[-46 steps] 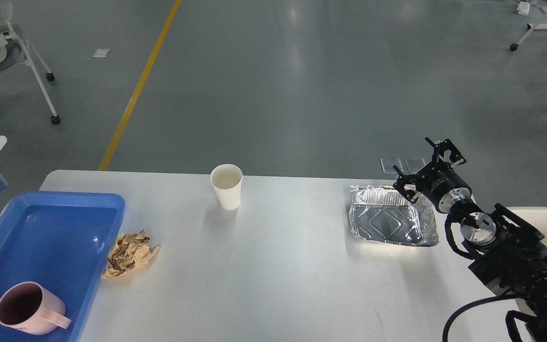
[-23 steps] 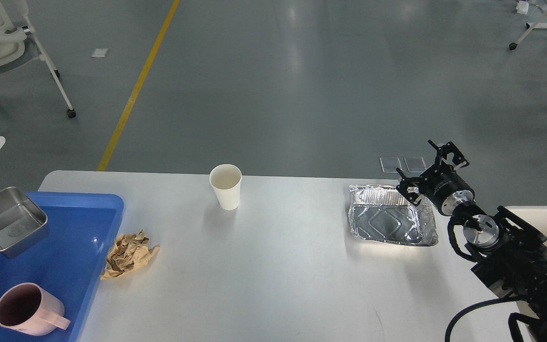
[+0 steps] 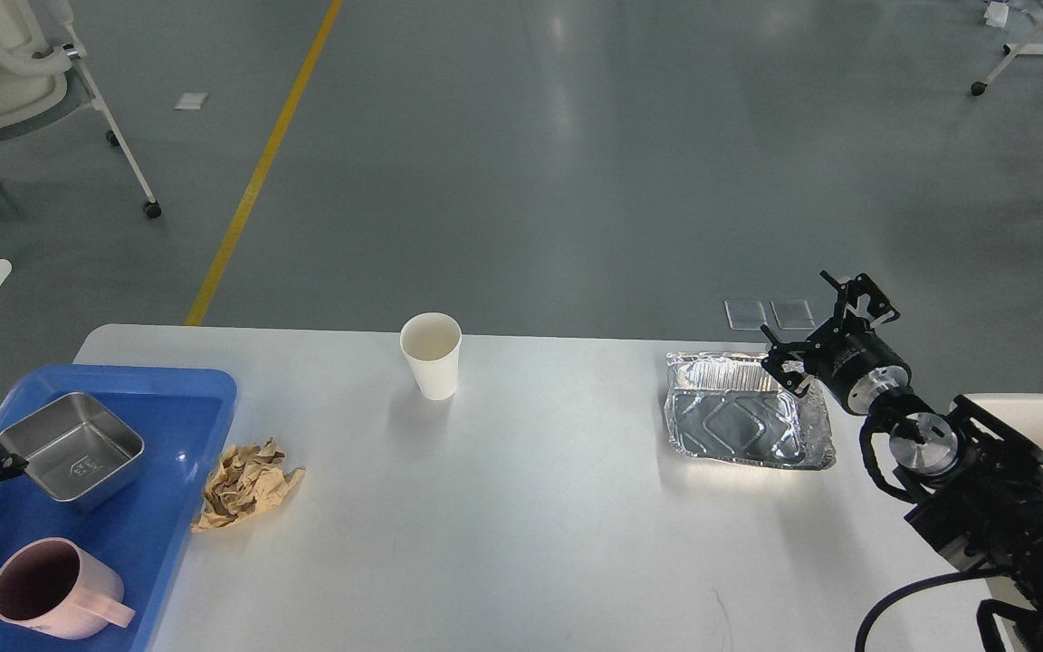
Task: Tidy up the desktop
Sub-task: 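Lower the steel tray into the blue bin and release it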
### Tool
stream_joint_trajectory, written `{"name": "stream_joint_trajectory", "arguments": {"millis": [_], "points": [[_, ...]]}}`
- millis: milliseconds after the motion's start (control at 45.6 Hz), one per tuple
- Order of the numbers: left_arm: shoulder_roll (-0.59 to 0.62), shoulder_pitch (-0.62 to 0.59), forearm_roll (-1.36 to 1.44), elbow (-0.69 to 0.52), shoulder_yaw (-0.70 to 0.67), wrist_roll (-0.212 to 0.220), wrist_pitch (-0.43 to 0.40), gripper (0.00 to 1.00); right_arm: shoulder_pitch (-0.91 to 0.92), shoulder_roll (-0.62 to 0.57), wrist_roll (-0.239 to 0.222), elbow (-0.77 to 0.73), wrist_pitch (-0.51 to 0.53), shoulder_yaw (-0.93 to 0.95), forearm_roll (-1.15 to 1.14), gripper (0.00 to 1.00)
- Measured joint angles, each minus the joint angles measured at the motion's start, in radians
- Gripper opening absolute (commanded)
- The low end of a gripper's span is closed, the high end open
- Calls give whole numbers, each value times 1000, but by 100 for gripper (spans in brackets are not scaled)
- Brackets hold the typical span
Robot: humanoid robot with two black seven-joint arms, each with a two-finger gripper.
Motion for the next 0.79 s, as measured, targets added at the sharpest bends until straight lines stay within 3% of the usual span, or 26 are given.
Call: {"name": "stream_joint_trajectory", "arguments": {"millis": [175,285,439,614,789], "points": [[-8,1,0,0,-33,-11,0,65,0,0,0,0,0,-1,0,100],[-7,13,0,0,-52,-49,-2,83,1,0,0,0,0,-1,0,100],[7,44,0,0,-94,-129,-4,95,3,0,0,3,0,-1,0,100],[30,53,-26,-1,-181,-148,-24,96,10,0,0,4,-1,0,0,100],[39,55,-94,-10,-305,-160,-106,96,20,0,0,6,-1,1,0,100]]}}
